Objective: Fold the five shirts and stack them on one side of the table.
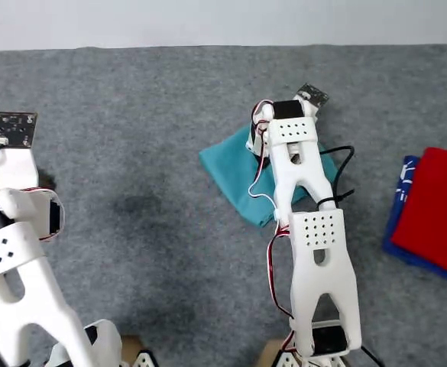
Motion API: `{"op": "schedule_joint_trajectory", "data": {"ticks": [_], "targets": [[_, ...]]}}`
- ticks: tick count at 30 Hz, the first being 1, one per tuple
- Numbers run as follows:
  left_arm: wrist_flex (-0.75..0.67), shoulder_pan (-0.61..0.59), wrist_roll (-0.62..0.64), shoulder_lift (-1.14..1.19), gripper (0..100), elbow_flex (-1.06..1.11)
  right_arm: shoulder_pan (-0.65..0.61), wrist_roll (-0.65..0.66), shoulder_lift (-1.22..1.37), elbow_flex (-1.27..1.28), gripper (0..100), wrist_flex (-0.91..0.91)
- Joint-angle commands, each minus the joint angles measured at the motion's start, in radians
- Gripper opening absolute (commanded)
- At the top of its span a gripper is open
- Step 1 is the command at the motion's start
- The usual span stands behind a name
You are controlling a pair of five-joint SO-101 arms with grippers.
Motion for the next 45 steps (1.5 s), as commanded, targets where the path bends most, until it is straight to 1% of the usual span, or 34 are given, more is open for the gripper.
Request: {"op": "schedule_joint_trajectory", "data": {"ticks": [1, 3, 5, 10, 13, 14, 16, 20, 22, 26, 31, 37, 40, 45], "targets": [[0.0, 0.002, -0.011, -0.017, 5, -0.005, 0.01, 0.041, 0.019, -0.011, 31.9, -0.041], [-0.005, 0.002, -0.011, -0.017, 5, -0.005, 0.01, 0.046, 0.019, -0.011, 22.2, -0.041], [-0.006, 0.002, -0.011, -0.017, 5, -0.005, 0.01, 0.046, 0.019, -0.011, 15.1, -0.041], [-0.002, 0.002, -0.011, -0.017, 5, -0.005, 0.01, 0.041, 0.019, -0.011, 7.2, -0.041], [0.002, 0.002, -0.011, -0.018, 5, -0.005, 0.015, 0.046, 0.018, -0.011, 0.2, -0.021], [0.002, 0.002, -0.011, -0.018, 5, -0.005, 0.021, 0.046, 0.01, -0.015, 1.4, 0.013], [0.002, 0.0, -0.011, -0.023, 5, -0.005, 0.028, 0.06, -0.015, -0.06, 0.6, 0.084], [0.003, -0.002, -0.011, -0.025, 5, -0.005, 0.067, 0.147, -0.064, -0.173, 0.9, 0.222], [0.003, -0.002, -0.011, -0.025, 5, -0.007, 0.097, 0.203, -0.09, -0.207, 0.9, 0.236], [0.003, 0.0, -0.011, -0.025, 5, -0.007, 0.171, 0.316, -0.183, -0.198, 0.8, 0.236], [0.003, 0.0, -0.011, -0.025, 5, -0.007, 0.254, 0.488, -0.381, -0.02, 0.8, 0.236], [0.003, 0.0, -0.011, -0.025, 5, -0.007, 0.363, 0.74, -0.657, 0.241, 0.8, 0.232], [0.003, 0.0, -0.011, -0.025, 5, -0.007, 0.426, 0.852, -0.765, 0.302, 0.8, 0.232], [0.003, 0.002, -0.011, -0.025, 5, -0.007, 0.536, 1.013, -0.872, 0.321, 0.8, 0.232]]}}
